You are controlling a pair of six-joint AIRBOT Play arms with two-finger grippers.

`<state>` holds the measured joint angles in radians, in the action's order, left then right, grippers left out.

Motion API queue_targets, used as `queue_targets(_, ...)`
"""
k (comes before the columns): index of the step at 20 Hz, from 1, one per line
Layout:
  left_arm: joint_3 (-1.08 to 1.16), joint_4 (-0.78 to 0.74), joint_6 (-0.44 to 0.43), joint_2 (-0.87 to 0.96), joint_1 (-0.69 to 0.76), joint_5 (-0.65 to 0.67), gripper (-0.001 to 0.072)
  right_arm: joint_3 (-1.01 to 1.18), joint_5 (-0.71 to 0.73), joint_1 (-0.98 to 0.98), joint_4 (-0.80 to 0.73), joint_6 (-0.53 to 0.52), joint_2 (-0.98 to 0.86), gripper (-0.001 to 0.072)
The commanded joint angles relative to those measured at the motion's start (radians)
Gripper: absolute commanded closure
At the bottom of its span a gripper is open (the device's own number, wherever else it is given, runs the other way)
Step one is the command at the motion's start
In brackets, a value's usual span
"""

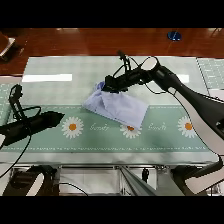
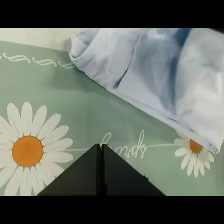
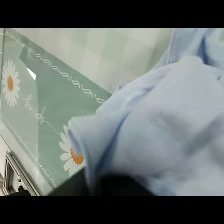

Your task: Fold the shirts.

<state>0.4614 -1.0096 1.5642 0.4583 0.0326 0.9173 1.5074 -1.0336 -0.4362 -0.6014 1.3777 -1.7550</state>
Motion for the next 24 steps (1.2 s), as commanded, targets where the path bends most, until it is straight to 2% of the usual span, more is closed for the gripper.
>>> queue_targets(1,-0.021,0.000,0.004,-0.004,-0.001,-0.058,0.0690,0.021,-0.038,-0.028,0.051,-0.061,-0.050,0.0298)
queue_targets(4,-0.030,0.000,0.005,0.017,-0.001,-0.098,0.0690,0.037,-0.100,0.042,0.043,-0.033,-0.006,0.0298)
queue_targets(7,-0.031,0.000,0.005,0.039,0.002,-0.095,0.0690,0.037,-0.245,0.216,0.011,-0.020,0.127,0.0299)
queue_targets(9,-0.032,0.001,0.005,0.042,0.002,-0.095,0.0690,0.017,-0.327,0.328,-0.166,-0.002,0.269,0.0299)
queue_targets(10,-0.032,0.001,0.005,0.042,0.002,-0.095,0.0690,-0.027,-0.331,0.375,-0.307,0.022,0.361,0.0299)
queue_targets(12,-0.032,0.000,0.004,0.042,0.002,-0.097,0.0690,-0.208,-0.252,0.446,-0.580,0.124,0.561,0.0299)
queue_targets(14,-0.033,0.001,0.004,0.042,0.002,-0.099,0.0690,-0.472,-0.093,0.493,-0.735,0.292,0.753,0.0299)
queue_targets(16,-0.037,0.004,0.004,0.044,0.002,-0.100,0.0690,-0.755,0.109,0.499,-0.694,0.451,0.910,0.0300)
queue_targets(18,-0.036,0.008,0.005,0.054,0.002,-0.101,0.0690,-0.977,0.303,0.446,-0.499,0.473,0.974,0.0301)
queue_targets(20,-0.037,0.016,0.005,0.066,0.002,-0.108,0.0690,-1.061,0.334,0.402,-0.447,0.484,0.917,0.0300)
queue_targets(21,-0.037,0.019,0.004,0.073,0.003,-0.107,0.0690,-1.061,0.324,0.389,-0.419,0.446,0.863,0.0300)
queue_targets(24,-0.038,0.019,0.003,0.087,0.005,-0.106,0.0690,-1.005,0.278,0.376,-0.233,0.214,0.668,0.0299)
